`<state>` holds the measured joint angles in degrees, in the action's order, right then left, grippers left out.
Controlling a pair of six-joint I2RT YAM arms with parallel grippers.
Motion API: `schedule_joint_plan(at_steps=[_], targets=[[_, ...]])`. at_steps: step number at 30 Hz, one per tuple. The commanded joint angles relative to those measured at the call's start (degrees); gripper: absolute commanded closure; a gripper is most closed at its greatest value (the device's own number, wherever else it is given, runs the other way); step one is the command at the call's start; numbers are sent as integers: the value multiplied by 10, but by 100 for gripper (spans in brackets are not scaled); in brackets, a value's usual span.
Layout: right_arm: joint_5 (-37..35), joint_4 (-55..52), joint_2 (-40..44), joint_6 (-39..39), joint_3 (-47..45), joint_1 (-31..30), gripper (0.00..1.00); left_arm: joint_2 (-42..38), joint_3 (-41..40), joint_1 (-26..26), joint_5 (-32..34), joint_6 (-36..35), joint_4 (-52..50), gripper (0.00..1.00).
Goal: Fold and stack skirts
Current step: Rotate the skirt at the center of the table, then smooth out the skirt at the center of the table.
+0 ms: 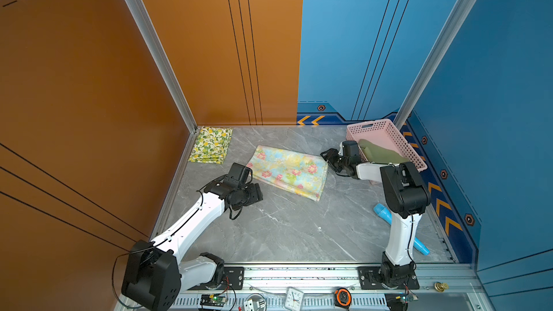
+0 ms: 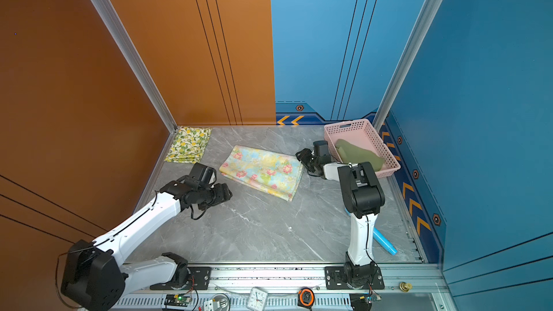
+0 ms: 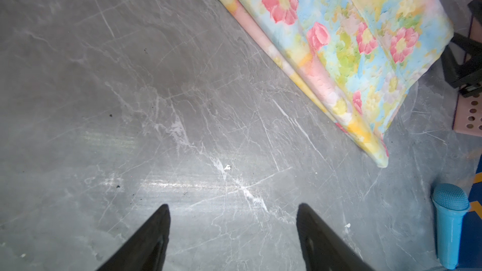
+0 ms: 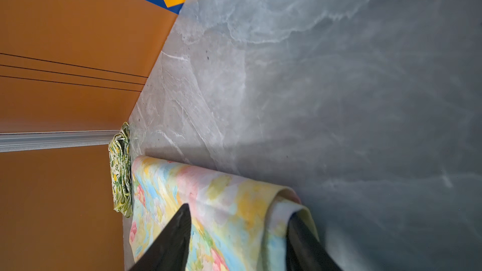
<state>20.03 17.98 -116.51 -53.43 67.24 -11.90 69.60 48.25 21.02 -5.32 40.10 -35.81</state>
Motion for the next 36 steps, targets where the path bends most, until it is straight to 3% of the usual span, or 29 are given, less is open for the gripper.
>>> schedule_joint_plan(at_steps=[1, 6, 11, 22, 29, 36], targets=[[-34, -49, -3, 38, 26, 7, 39, 13, 28, -1, 20, -17, -11, 22], [-52, -116, 17, 84, 27, 2, 31, 50, 52, -8, 32, -39, -18, 22], [-119, -187, 87, 144, -25, -13, 31, 95, 91, -17, 46, -67, -27, 22], [-225, -316, 193, 233, -57, -141, 37, 209, 277, -57, 85, -184, -103, 22], [-258, -361, 178, 289, -12, -242, 37, 257, 334, -76, 87, -225, -104, 10], [-285, -406, 131, 342, 37, -279, 40, 256, 287, -89, 77, -230, -68, 10]])
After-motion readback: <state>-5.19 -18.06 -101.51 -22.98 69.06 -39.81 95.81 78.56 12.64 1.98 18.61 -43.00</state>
